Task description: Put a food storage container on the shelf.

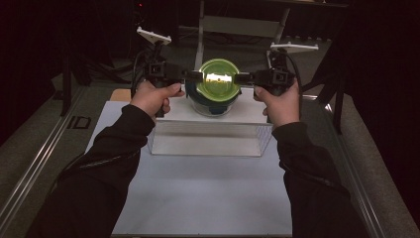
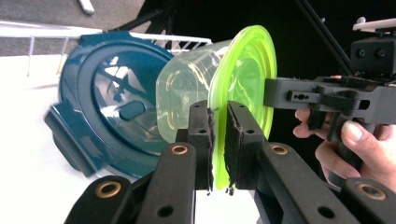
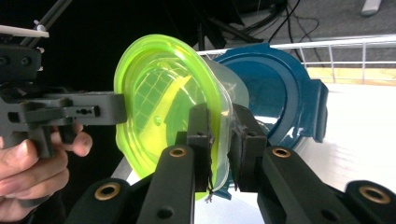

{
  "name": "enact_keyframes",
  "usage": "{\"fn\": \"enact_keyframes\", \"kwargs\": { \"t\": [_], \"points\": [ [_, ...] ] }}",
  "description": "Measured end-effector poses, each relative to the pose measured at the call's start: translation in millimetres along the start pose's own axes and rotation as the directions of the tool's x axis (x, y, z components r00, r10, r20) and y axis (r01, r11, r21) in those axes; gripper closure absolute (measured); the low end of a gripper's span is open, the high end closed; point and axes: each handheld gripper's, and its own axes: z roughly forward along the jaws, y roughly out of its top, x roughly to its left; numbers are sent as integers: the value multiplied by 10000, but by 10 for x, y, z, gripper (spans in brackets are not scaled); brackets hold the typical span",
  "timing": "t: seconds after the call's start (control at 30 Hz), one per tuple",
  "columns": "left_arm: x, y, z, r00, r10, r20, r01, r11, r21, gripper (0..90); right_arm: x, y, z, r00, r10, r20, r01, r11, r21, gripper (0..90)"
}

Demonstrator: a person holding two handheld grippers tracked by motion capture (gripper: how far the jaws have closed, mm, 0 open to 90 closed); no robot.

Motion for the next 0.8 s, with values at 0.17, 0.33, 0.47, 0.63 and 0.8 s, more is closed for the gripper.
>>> {"fn": "enact_keyframes", "kwargs": {
  "t": [0.17,0.33,0.47,0.63,0.8],
  "points": [
    [19,25,66,9999,8,-104,-9,9999,-117,761,-34,74,69,9996,181,207,-182,9998,43,746],
    [63,16,128,9996,-27,-273,19,9995,-320,708,-91,90,108,9991,385,168,-384,9993,-24,722],
    [65,20,167,9992,-61,-403,47,9994,-340,656,-122,101,135,9985,542,56,-542,9985,11,690],
    [49,44,182,9988,-70,-489,46,9988,-488,596,-116,124,169,9982,600,1,-600,9982,3,611],
    [51,64,148,9986,-51,-524,13,9973,-728,531,-65,153,122,9997,171,146,-167,9996,-243,535]
  ]
}}
